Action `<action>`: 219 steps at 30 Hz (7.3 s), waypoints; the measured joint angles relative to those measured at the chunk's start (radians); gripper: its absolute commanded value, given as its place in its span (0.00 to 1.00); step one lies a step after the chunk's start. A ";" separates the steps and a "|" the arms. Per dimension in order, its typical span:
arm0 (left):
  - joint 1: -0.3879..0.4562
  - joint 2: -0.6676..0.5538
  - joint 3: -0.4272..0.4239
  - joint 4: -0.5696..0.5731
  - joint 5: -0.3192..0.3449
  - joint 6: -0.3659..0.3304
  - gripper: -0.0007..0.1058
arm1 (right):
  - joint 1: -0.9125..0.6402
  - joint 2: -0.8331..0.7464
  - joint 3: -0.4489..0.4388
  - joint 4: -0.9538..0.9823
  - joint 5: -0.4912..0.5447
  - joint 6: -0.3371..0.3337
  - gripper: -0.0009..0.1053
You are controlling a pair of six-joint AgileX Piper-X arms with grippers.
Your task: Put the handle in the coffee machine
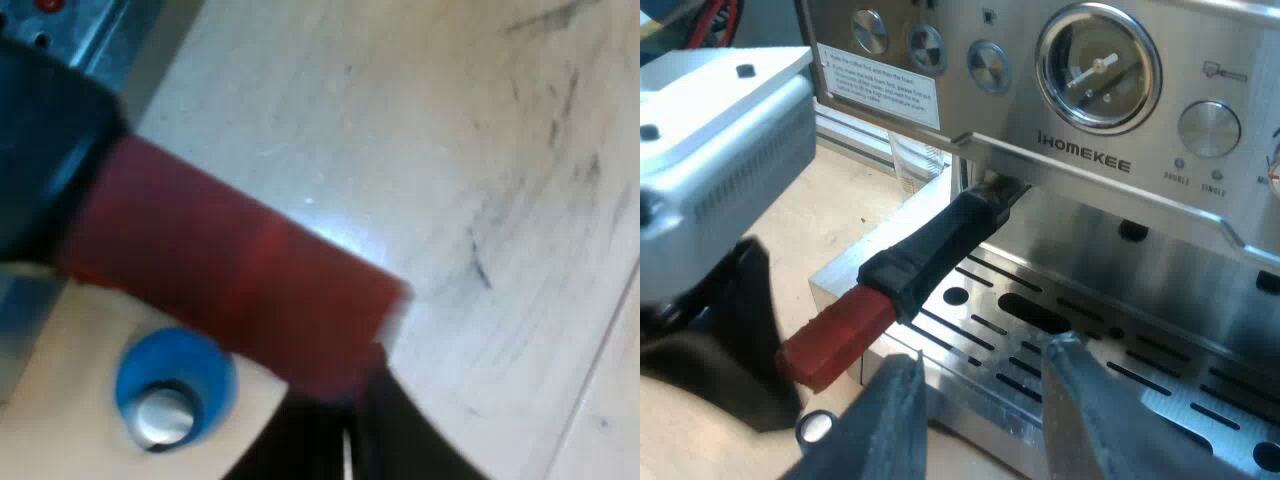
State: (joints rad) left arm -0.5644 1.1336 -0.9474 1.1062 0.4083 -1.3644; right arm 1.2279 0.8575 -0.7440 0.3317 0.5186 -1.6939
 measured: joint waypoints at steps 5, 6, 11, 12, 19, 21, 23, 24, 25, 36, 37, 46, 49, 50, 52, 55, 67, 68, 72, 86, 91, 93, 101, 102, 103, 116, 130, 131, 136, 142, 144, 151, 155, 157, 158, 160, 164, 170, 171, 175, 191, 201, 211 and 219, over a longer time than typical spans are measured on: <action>-0.059 0.000 -0.006 -0.099 0.153 0.094 0.01 | 0.000 0.000 0.000 0.007 0.000 0.000 0.31; -0.062 0.000 -0.008 -0.119 0.159 0.100 0.01 | 0.000 0.000 0.000 0.007 0.000 0.000 0.31; -0.062 -0.002 -0.012 -0.230 0.142 0.111 0.01 | 0.000 0.000 0.000 0.008 0.000 0.000 0.31; -0.062 -0.002 -0.012 -0.217 0.144 0.114 0.01 | 0.000 0.000 0.000 0.008 0.000 0.000 0.31; -0.062 -0.031 -0.012 -0.147 0.144 0.130 0.01 | 0.000 0.000 0.000 0.030 0.000 0.000 0.31; -0.062 -0.052 -0.012 -0.133 0.144 0.130 0.01 | 0.000 0.000 0.000 0.038 0.000 0.000 0.31; -0.062 -0.096 -0.012 -0.101 0.142 0.138 0.01 | 0.000 0.000 0.000 0.049 -0.004 0.000 0.31; -0.062 -0.118 -0.012 -0.078 0.123 0.138 0.01 | 0.000 0.000 0.000 0.048 -0.011 0.000 0.31; -0.062 -0.125 -0.012 -0.069 0.115 0.138 0.01 | 0.000 0.000 0.000 0.050 -0.015 0.000 0.31; -0.062 -0.211 -0.012 0.058 -0.138 0.197 0.01 | 0.000 0.000 0.000 0.049 -0.232 0.003 0.31; -0.062 -0.211 -0.012 0.058 -0.152 0.198 0.01 | 0.000 0.000 0.000 0.045 -0.235 0.003 0.31; -0.012 -0.201 -0.012 0.038 -0.198 0.239 0.01 | 0.000 0.000 0.000 0.013 -0.238 0.003 0.40; 0.040 -0.119 -0.012 -0.020 -0.200 0.320 0.01 | 0.000 0.000 0.000 0.008 -0.238 0.003 0.57; 0.042 -0.084 -0.012 -0.027 -0.200 0.346 0.01 | 0.000 0.000 0.000 0.008 -0.238 0.003 0.57; 0.042 -0.037 -0.012 -0.036 -0.200 0.364 0.01 | 0.000 0.000 0.000 0.008 -0.238 0.003 0.57; 0.042 0.026 -0.012 -0.042 -0.193 0.374 0.01 | 0.000 0.000 0.000 0.006 -0.238 0.003 0.57; 0.052 0.050 -0.045 -0.057 -0.088 0.355 0.01 | 0.000 0.000 0.000 0.002 -0.238 0.034 0.57; 0.052 0.050 -0.049 -0.053 -0.079 0.346 0.01 | 0.000 0.000 0.000 0.002 -0.238 0.034 0.57; 0.061 0.053 -0.058 -0.045 -0.052 0.312 0.01 | 0.000 0.000 0.000 0.002 -0.238 0.037 0.57; 0.083 0.053 -0.076 -0.006 -0.053 0.293 0.01 | 0.000 0.000 0.000 0.002 -0.238 0.041 0.57; 0.101 0.053 -0.081 -0.006 -0.034 0.294 0.01 | 0.000 0.000 0.000 0.001 -0.238 0.047 0.57; 0.146 0.053 -0.089 0.010 -0.005 0.294 0.01 | 0.000 0.000 0.000 0.001 -0.238 0.055 0.57; 0.354 -0.030 -0.090 0.092 0.028 0.294 0.01 | 0.000 0.000 0.000 0.004 -0.238 0.102 0.57; 0.358 -0.055 -0.090 0.096 0.028 0.286 0.01 | 0.000 0.000 0.000 0.005 -0.238 0.101 0.57; 0.358 -0.092 -0.092 0.099 0.031 0.261 0.01 | 0.000 0.000 0.000 0.007 -0.238 0.101 0.57; 0.358 -0.341 -0.093 0.189 0.018 0.103 0.64 | 0.000 -0.022 -0.006 0.110 -0.289 0.101 0.57; 0.358 -0.430 -0.169 0.233 -0.151 0.031 0.80 | -0.031 -0.024 -0.255 0.410 -0.294 0.105 0.57; 0.358 -0.430 -0.197 0.233 -0.163 0.018 0.80 | -0.045 -0.024 -0.274 0.426 -0.296 0.105 0.57; 0.358 -0.434 -0.301 0.223 -0.179 0.005 0.80 | -0.183 -0.024 -0.372 0.515 -0.336 0.106 0.57; 0.358 -0.437 -0.403 0.198 -0.187 -0.037 0.80 | -0.416 -0.024 -0.421 0.581 -0.463 0.106 0.57; 0.364 -0.437 -0.407 0.201 -0.198 -0.042 0.80 | -0.517 -0.024 -0.421 0.601 -0.519 0.106 0.57; 0.477 -0.443 -0.407 0.223 -0.200 -0.081 0.80 | -0.736 -0.024 -0.421 0.706 -0.563 0.096 0.57; 0.518 -0.464 -0.407 0.223 -0.172 -0.086 0.80 | -0.839 -0.036 -0.421 0.742 -0.562 0.051 0.57; 0.517 -0.488 -0.407 0.223 -0.163 -0.087 0.80 | -0.874 -0.049 -0.421 0.750 -0.538 0.047 0.57; 0.517 -0.504 -0.407 0.223 -0.152 -0.087 0.80 | -0.891 -0.059 -0.421 0.751 -0.519 0.046 0.57; 0.517 -0.533 -0.407 0.223 -0.148 -0.087 0.80 | -0.916 -0.082 -0.421 0.751 -0.469 0.045 0.57; 0.517 -0.601 -0.402 0.223 -0.149 -0.089 0.80 | -0.933 -0.159 -0.421 0.752 -0.363 0.042 0.57; 0.517 -0.694 -0.352 0.223 -0.145 -0.102 0.80 | -0.933 -0.310 -0.421 0.757 -0.312 -0.061 0.57; 0.517 -0.732 -0.323 0.223 -0.144 -0.103 0.80 | -0.933 -0.327 -0.421 0.757 -0.312 -0.073 0.57; 0.517 -0.801 -0.262 0.223 -0.142 -0.107 0.80 | -0.933 -0.435 -0.421 0.760 -0.311 -0.109 0.57; 0.517 -1.120 -0.118 0.229 -0.103 -0.091 0.80 | -0.933 -0.824 -0.243 0.764 -0.340 -0.116 0.57; 0.517 -1.149 -0.118 0.368 -0.096 -0.030 0.80 | -0.933 -0.872 -0.197 0.816 -0.391 -0.141 0.57; 0.518 -1.149 -0.113 0.429 -0.090 -0.004 0.80 | -0.933 -0.872 -0.166 0.825 -0.446 -0.147 0.57; 0.518 -1.149 -0.085 0.376 -0.130 -0.029 0.80 | -0.933 -0.872 -0.166 0.814 -0.465 -0.147 0.57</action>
State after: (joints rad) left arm -0.0462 -0.0157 -1.0324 1.4827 0.2787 -1.3931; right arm 0.2944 -0.0142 -0.9104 1.1459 0.0534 -1.8411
